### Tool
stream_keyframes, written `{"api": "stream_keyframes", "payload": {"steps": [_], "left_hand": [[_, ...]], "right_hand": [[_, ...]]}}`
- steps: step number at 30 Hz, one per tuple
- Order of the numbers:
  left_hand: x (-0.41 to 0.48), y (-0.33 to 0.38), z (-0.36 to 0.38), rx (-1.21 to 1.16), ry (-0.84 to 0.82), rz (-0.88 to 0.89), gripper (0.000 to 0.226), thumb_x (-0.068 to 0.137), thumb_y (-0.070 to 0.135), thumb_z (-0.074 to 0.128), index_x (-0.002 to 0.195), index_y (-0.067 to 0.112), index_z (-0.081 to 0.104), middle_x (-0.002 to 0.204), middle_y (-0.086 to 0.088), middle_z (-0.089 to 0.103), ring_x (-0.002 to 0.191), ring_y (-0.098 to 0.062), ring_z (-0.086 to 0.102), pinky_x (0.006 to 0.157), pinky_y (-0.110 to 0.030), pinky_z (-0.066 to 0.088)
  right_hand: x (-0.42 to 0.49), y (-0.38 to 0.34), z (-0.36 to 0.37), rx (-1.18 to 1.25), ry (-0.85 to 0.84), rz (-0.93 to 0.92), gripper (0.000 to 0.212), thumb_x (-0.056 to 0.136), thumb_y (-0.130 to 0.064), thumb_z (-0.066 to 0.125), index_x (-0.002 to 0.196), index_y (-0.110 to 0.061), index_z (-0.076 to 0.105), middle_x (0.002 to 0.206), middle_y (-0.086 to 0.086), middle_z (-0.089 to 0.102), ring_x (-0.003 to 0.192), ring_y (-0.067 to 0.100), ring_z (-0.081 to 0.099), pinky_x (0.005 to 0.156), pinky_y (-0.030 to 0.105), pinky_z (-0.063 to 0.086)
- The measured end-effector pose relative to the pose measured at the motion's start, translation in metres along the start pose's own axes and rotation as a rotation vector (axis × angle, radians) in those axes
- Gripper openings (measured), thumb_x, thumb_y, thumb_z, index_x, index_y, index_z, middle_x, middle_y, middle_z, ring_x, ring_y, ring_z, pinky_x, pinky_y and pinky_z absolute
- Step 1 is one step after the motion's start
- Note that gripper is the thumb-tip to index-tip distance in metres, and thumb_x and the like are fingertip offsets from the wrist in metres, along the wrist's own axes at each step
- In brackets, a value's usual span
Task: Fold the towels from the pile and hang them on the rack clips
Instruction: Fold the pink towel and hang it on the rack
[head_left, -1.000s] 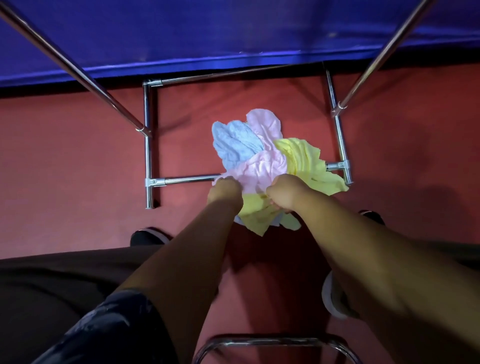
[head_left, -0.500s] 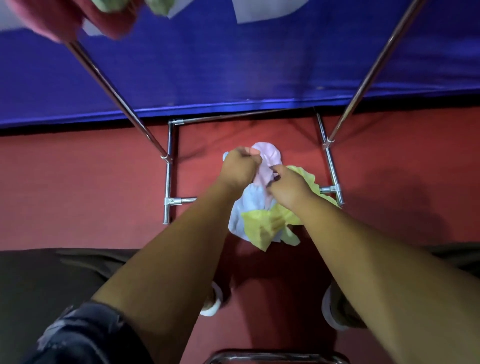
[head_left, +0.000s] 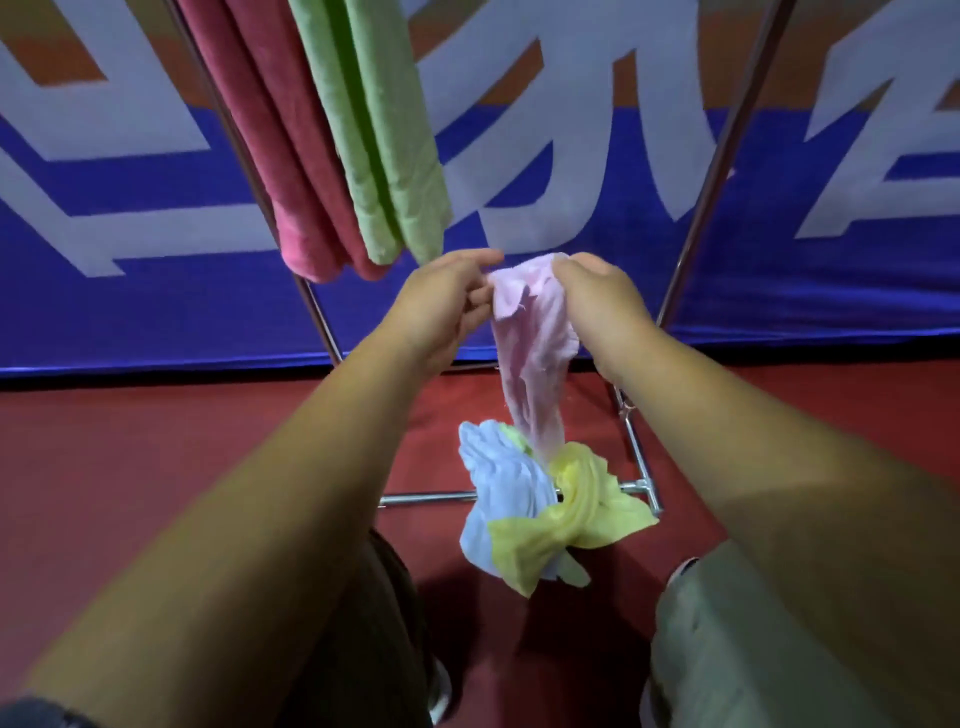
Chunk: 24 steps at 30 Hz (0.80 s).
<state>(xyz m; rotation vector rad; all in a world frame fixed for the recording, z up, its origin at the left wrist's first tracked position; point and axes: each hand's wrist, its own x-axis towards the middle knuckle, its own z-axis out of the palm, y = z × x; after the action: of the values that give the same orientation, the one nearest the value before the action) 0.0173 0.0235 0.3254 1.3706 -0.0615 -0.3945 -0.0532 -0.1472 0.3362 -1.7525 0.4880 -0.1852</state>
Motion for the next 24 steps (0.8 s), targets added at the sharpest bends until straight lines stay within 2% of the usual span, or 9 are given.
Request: {"api": "stream_keyframes", "payload": {"steps": [2,5,8,11,12,16,19,22,24], "left_hand": [[-0.014,0.01,0.0,0.054,-0.046,0.104,0.05,0.079,-0.009,0.054,0.118,0.011,0.078,0.093,-0.013,0.067,0.088,-0.028,0.055,0.084,-0.035,0.048],[-0.039,0.001,-0.007,0.29,-0.055,0.285,0.064,0.075,-0.016,0.062,0.118,0.028,0.079,0.1,-0.005,0.076,0.092,-0.02,0.064,0.084,-0.037,0.053],[-0.054,-0.004,-0.005,0.519,0.006,0.315,0.055,0.076,0.007,0.077,0.115,0.045,0.077,0.113,-0.005,0.072,0.092,-0.012,0.068,0.083,-0.03,0.055],[-0.062,0.0,0.004,0.613,-0.067,0.241,0.039,0.081,0.029,0.091,0.116,0.034,0.075,0.112,0.007,0.072,0.091,-0.001,0.072,0.075,-0.02,0.058],[-0.061,0.0,0.005,0.656,-0.067,0.233,0.031,0.084,0.033,0.089,0.112,0.03,0.076,0.106,0.01,0.073,0.085,0.0,0.072,0.072,-0.021,0.059],[-0.052,0.001,0.001,0.645,0.073,0.197,0.007,0.092,0.026,0.073,0.09,0.023,0.079,0.085,0.001,0.078,0.071,-0.009,0.067,0.072,-0.036,0.057],[-0.045,0.003,-0.004,0.661,0.099,0.194,0.022,0.093,0.016,0.062,0.094,0.028,0.081,0.082,0.006,0.077,0.071,-0.01,0.067,0.072,-0.034,0.057],[-0.04,0.002,-0.009,0.723,0.144,0.226,0.033,0.093,0.011,0.056,0.101,0.031,0.081,0.087,0.008,0.08,0.083,-0.012,0.076,0.082,-0.034,0.063],[-0.035,0.003,-0.012,0.778,0.189,0.229,0.03,0.093,0.012,0.055,0.1,0.029,0.079,0.084,0.006,0.079,0.082,-0.015,0.075,0.078,-0.032,0.061]], "right_hand": [[-0.014,-0.018,-0.007,0.109,0.03,-0.029,0.028,0.105,-0.046,0.056,0.11,-0.027,0.076,0.11,-0.001,0.078,0.101,0.019,0.073,0.091,0.037,0.059],[-0.033,-0.012,-0.009,0.273,-0.004,0.025,0.041,0.09,-0.061,0.062,0.107,-0.028,0.081,0.11,0.004,0.084,0.108,0.027,0.079,0.103,0.054,0.061],[-0.046,-0.001,-0.006,0.303,-0.04,0.116,0.038,0.1,-0.052,0.068,0.116,-0.02,0.08,0.121,0.015,0.081,0.102,0.023,0.077,0.103,0.054,0.062],[-0.042,0.001,-0.004,0.231,-0.092,0.148,0.029,0.106,-0.044,0.066,0.099,-0.019,0.078,0.093,0.005,0.086,0.08,0.017,0.081,0.085,0.041,0.065],[-0.041,0.0,-0.006,0.223,-0.129,0.143,0.03,0.103,-0.045,0.068,0.098,-0.017,0.08,0.087,0.003,0.085,0.082,0.018,0.082,0.089,0.041,0.065],[-0.035,0.003,-0.01,0.161,-0.211,0.088,0.04,0.092,-0.047,0.073,0.109,-0.013,0.083,0.107,0.013,0.085,0.106,0.035,0.081,0.107,0.059,0.059],[-0.03,0.002,-0.013,0.013,-0.253,0.042,0.036,0.09,-0.049,0.078,0.102,-0.016,0.081,0.103,0.008,0.084,0.102,0.032,0.081,0.1,0.053,0.063],[-0.027,0.001,-0.015,-0.343,-0.319,-0.084,0.024,0.088,-0.039,0.078,0.103,-0.021,0.075,0.096,0.0,0.08,0.085,0.022,0.076,0.074,0.035,0.056],[-0.023,0.006,-0.016,-0.567,-0.319,-0.153,0.014,0.094,-0.032,0.074,0.101,-0.021,0.072,0.095,0.002,0.077,0.082,0.024,0.072,0.065,0.033,0.049]]}}
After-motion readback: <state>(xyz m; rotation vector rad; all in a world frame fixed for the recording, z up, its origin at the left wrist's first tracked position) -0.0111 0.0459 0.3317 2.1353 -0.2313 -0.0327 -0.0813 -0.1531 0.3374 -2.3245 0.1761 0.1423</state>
